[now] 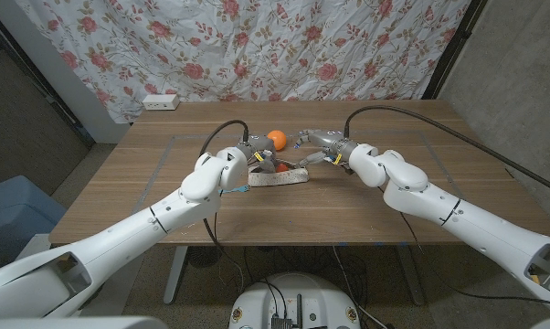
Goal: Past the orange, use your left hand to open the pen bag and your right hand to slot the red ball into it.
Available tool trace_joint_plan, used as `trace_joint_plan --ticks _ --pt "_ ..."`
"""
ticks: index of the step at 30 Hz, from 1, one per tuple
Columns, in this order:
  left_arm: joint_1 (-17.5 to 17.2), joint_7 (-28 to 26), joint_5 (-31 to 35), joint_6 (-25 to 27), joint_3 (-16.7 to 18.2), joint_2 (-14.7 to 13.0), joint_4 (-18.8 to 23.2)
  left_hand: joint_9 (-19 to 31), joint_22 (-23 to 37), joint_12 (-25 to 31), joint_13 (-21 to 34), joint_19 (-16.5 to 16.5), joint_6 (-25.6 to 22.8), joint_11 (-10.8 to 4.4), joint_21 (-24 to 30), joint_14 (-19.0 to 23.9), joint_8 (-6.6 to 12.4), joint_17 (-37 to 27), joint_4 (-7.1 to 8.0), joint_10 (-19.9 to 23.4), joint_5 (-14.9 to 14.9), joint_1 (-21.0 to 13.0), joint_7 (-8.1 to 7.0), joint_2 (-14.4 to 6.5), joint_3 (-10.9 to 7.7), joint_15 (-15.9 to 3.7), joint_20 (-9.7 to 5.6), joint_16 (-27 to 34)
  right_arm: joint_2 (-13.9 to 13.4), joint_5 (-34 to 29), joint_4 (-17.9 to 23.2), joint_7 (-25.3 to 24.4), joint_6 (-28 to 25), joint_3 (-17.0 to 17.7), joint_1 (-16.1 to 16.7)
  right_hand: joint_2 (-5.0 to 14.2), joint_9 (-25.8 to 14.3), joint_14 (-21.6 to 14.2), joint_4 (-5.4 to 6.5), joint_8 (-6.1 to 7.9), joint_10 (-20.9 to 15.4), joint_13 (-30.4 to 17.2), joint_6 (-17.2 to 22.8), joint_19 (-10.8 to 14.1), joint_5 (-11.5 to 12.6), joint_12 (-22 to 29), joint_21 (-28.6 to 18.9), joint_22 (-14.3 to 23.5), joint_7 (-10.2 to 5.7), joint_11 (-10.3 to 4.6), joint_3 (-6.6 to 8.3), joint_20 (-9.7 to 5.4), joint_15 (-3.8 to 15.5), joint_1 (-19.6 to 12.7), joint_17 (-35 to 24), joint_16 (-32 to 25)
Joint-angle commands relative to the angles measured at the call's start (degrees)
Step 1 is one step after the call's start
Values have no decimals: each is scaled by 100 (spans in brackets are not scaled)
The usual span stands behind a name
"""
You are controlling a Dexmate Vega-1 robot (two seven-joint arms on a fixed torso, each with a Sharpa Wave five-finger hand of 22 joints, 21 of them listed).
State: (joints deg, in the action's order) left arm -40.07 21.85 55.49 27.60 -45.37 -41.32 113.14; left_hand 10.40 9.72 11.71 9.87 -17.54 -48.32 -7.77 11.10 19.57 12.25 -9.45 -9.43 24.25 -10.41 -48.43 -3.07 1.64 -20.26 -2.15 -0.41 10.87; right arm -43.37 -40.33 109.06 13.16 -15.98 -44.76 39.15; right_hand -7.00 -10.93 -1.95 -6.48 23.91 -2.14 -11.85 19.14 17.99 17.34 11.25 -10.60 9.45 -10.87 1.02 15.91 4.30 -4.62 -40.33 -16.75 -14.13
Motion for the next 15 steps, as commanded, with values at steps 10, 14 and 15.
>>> trace_joint_plan --ticks 10,14,15 --pt "-272 -493 -659 -184 472 -299 332 17 16 -38 18 -27 76 27 19 56 -94 -22 -1 35 -20 -47 9 -57 -20 -357 26 -9 -137 270 166 -191 -122 286 235 119 6 -43 31 -23 -122 -6 165 19 87 67 -29 28 -77 -48 -24 -36 14 49 -28 -7" --pt "-338 -681 -792 -211 574 -368 326 19 18 -44 19 -85 102 32 37 82 -112 -24 12 42 -16 -33 15 -72 -10 -320 55 -7 -133 514 133 -316 -73 395 319 169 10 -67 50 -26 -182 -4 230 36 111 86 -35 28 -122 -79 -26 -45 28 78 -33 -19" --pt "-360 -707 -811 -154 598 -363 334 19 18 -44 19 -90 110 22 39 84 -116 -24 14 47 -15 -30 14 -75 -8 -320 56 -8 -136 545 120 -373 -47 408 336 186 11 -81 57 -31 -190 -4 235 46 116 88 -38 28 -123 -77 -25 -48 36 87 -35 -25"
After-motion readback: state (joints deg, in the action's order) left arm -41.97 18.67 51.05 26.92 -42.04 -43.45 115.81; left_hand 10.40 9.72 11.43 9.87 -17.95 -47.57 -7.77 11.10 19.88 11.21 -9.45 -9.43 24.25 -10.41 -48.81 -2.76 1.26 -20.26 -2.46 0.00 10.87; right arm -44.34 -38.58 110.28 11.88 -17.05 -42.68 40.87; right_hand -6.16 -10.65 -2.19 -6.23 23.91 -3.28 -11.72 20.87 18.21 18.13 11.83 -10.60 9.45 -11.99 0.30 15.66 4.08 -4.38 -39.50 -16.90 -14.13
